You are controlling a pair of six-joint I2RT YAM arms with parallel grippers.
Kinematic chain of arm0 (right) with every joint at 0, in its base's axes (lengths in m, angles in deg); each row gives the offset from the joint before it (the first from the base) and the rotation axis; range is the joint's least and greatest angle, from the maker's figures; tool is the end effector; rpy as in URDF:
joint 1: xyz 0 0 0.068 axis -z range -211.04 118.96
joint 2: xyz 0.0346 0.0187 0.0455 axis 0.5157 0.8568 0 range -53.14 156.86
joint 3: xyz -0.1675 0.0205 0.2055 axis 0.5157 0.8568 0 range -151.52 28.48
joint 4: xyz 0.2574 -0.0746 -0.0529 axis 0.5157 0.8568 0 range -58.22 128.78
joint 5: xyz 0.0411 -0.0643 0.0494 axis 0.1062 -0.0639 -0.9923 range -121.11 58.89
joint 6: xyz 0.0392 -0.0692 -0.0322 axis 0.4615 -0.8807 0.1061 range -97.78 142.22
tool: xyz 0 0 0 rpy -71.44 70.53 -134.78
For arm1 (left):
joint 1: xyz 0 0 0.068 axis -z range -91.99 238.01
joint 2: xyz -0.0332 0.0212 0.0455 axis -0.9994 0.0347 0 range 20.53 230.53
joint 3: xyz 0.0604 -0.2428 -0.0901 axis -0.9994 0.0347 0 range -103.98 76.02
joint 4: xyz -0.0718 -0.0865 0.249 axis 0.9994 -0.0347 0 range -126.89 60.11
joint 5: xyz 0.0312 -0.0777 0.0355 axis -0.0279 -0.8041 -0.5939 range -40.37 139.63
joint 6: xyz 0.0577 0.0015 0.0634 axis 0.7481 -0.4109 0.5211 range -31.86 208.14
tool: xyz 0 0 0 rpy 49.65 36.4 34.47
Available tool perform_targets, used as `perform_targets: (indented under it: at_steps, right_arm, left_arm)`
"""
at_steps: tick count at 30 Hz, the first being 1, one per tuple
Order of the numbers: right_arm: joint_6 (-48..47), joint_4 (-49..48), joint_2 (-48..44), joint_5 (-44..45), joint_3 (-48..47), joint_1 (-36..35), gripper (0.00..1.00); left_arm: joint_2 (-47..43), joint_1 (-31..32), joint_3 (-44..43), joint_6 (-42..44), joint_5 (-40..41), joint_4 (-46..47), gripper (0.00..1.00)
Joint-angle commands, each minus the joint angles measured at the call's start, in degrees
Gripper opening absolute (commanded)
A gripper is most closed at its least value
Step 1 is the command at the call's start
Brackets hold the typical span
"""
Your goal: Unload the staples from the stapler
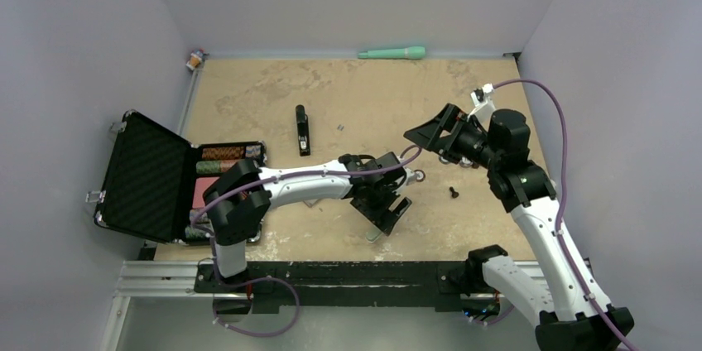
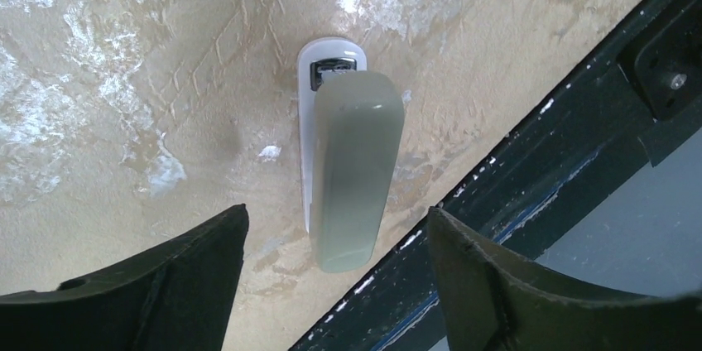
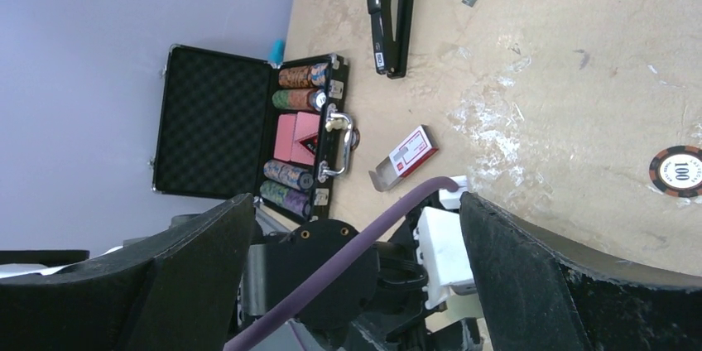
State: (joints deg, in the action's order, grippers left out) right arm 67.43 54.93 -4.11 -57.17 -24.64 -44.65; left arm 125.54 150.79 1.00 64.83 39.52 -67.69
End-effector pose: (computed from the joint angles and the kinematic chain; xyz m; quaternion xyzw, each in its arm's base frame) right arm 0.2237 0.0883 0.3393 0.0901 0.7991 0.4376 0.4023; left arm 0.1692 -0.3580 0.1474 0.3460 0.9143 -0.1941 0.0812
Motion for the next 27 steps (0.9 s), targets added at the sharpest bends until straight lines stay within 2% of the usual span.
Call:
perform_targets:
  at_steps: [1,6,8,12,19,23,27]
  right_arm:
    - [-1.4,0.2,-0.7,0.4,-2.2,0.0,0.99]
    - [-1.5,0.5,-0.9,0.5,-2.1,-0.1,0.99]
    - [-1.5,0.5,-1.1,0.7,-2.1,-0.1,0.99]
    - [-1.5,0.3,-1.2,0.9,-2.0,-0.1,0.99]
    - [-6.8,1.2,3.8,0.6,-9.7,-0.1,0.99]
    - [-6.5,-1.1,6.7,-2.5,-12.9,0.0,0.99]
    - [-3.5,-5.5,8.6,-7.1,-12.4,0.1,0.99]
  left_arm:
    - [2.2,0.4,-3.3,-1.1,1.6,0.1,0.78]
    - [5.4,0.5,-5.8,-0.2,0.8,-1.2,0.60]
    - [6.2,0.4,-6.8,0.2,0.9,-2.2,0.42]
    - [5.8,0.4,-7.7,0.6,1.8,-4.2,0.00]
    - [-2.3,-1.9,-4.1,2.7,1.3,-6.3,0.00]
    - [-7.3,-7.8,-4.4,3.1,-5.7,-8.6,0.00]
    - [-13.8,-14.5,-5.0,2.6,-9.4,-8.9,0.00]
